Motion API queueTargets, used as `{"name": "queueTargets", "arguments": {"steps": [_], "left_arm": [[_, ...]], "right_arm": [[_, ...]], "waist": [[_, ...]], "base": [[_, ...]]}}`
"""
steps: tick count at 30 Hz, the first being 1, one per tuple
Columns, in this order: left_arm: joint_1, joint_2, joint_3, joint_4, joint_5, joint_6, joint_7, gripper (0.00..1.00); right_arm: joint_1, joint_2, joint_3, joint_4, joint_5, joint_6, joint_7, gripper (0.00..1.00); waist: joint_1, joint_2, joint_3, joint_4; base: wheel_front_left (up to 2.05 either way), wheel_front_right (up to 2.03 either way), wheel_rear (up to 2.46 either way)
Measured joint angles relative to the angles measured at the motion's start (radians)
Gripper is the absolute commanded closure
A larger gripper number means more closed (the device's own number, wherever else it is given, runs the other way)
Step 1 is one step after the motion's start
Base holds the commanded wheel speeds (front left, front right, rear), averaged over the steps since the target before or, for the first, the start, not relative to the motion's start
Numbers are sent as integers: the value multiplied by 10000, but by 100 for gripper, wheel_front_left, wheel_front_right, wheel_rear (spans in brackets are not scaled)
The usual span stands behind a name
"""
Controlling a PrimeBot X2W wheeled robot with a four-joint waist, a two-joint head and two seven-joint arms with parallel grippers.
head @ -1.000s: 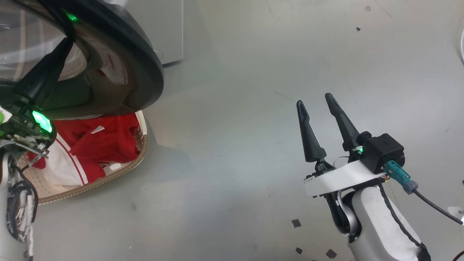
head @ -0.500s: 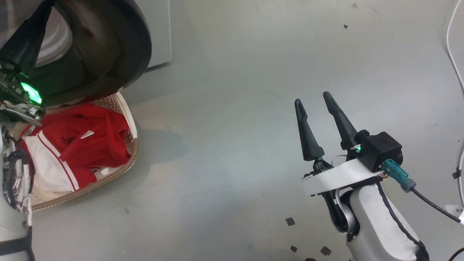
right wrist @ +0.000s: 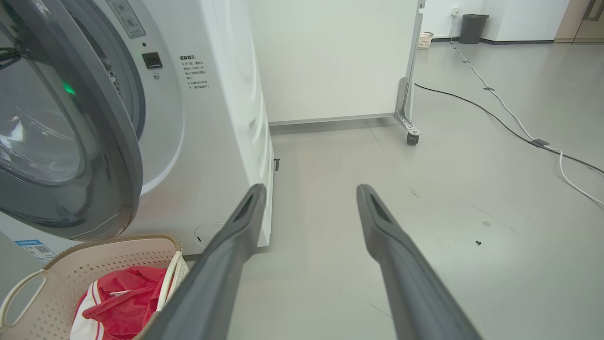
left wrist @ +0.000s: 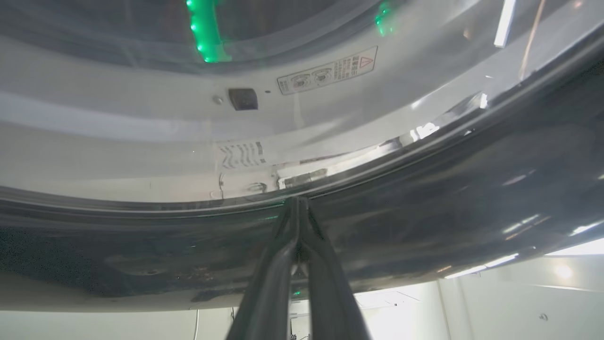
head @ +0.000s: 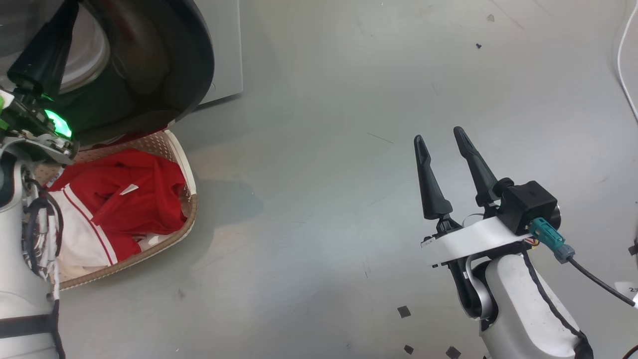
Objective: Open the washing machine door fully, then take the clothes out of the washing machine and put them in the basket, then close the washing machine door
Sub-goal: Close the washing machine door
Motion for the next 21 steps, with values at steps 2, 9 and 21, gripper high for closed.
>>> {"name": "queueTargets", "arguments": {"steps": [2, 9, 21], "left_arm": [[33, -59, -35, 100, 2, -67, -17, 100], [952, -328, 115, 276, -35, -155, -35, 100], [2803, -828, 435, -242, -142, -157, -123, 100]], "right_arm": [[2, -4, -44, 13, -31, -15, 0, 0], [35, -2, -203, 199, -334, -12, 0, 0], [510, -4, -537, 556, -650, 79, 0, 0]], "waist": [[0, 0, -63, 85], [0, 0, -389, 507], [0, 0, -1100, 1307]], "base": [[0, 0, 0], [0, 0, 0], [0, 0, 0]]}}
